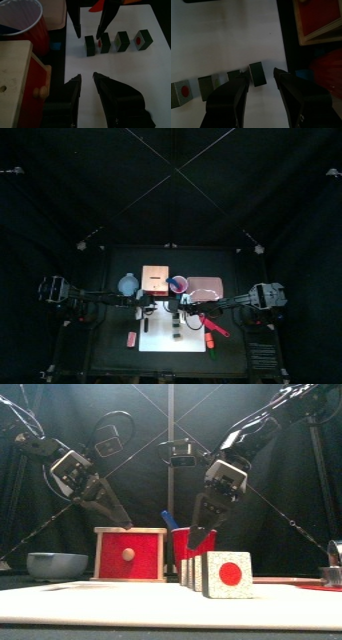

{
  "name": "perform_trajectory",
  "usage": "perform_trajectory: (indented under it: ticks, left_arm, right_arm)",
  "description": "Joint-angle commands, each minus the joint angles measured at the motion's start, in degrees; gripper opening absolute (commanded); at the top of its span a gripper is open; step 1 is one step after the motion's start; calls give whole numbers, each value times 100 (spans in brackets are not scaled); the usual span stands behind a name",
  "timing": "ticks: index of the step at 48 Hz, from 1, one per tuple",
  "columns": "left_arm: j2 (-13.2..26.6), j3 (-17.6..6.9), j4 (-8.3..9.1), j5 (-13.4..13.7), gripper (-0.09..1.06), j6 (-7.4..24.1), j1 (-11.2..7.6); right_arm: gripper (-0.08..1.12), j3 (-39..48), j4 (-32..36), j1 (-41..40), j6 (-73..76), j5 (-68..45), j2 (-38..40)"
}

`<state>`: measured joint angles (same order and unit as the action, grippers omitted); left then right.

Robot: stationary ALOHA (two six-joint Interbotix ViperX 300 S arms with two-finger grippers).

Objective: Place sushi on board then cut the sushi with the knife then place the pieces on the plate
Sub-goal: Place the 4 sushi pieces on the plate

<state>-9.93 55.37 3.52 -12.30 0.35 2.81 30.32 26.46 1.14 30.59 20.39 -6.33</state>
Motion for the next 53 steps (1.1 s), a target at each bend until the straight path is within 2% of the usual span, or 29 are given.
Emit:
perform_trajectory:
  ticks: [1,33,37,45,53]
  left_arm:
    - [-79,-44,9,-35,69,0,18]
    - [-79,9,-9,-35,69,0,18]
    - [-79,0,-9,-35,69,0,18]
    - [-79,9,-9,-35,68,-9,18]
    - [-79,9,-9,-35,68,-18,18]
  right_arm:
    - [79,-176,-26,-26,0,18,79]
    - [78,-246,-123,0,-9,35,-255]
    - [73,-246,-114,-18,-9,35,-272]
    - [56,-202,-132,-35,44,141,-141]
    - [55,-62,-220,-176,18,668,519]
